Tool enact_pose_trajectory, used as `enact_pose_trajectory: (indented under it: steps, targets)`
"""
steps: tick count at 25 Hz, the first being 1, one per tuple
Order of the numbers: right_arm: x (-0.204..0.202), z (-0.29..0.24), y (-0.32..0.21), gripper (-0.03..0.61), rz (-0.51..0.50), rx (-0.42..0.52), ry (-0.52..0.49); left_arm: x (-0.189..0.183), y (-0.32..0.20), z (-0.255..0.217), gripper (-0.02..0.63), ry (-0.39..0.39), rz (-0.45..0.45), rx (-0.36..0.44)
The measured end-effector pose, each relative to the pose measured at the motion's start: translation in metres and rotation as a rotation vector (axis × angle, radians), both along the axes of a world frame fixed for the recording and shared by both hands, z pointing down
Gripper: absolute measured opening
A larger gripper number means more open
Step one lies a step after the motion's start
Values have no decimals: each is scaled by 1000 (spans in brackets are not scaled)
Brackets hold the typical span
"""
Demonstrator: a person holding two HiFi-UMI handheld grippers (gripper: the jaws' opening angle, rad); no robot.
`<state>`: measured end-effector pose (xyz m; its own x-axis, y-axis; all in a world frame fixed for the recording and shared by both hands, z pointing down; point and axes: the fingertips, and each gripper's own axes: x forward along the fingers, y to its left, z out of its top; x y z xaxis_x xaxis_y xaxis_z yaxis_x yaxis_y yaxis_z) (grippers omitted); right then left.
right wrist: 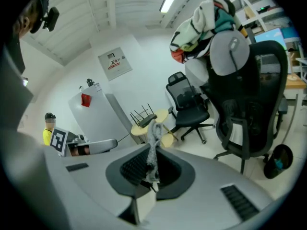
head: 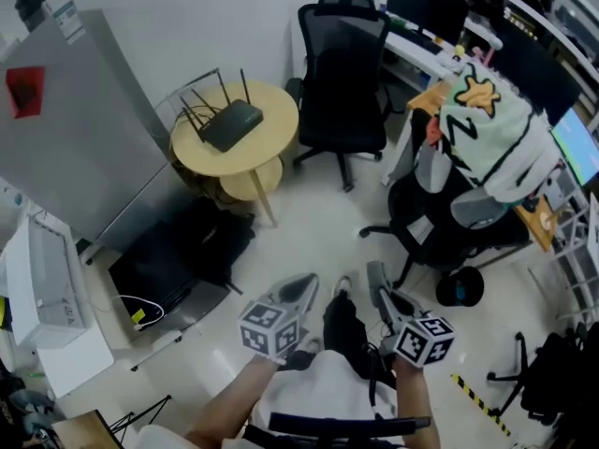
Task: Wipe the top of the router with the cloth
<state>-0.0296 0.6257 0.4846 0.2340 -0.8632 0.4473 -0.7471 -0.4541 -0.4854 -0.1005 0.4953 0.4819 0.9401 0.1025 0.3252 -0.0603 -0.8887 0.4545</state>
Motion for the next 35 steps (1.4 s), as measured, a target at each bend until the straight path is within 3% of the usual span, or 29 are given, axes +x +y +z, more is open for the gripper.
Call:
enact_pose_trajectory:
  steps: [9,20,28,35]
  targets:
    - [44,8,-136,34,-232,45,-20,16,-98,8,-2,-29,-209,20]
    - [132,1,-282,34,-447,68,-13,84,-223,-4,-3,-23,-433,48]
    - [160,8,-347,34,-585,77,-61,109,-272,-1,-3,-64,-561,50]
    - [168,27,-374,35,-618,68,-115,120,-303,12,-2,-126,-600,50]
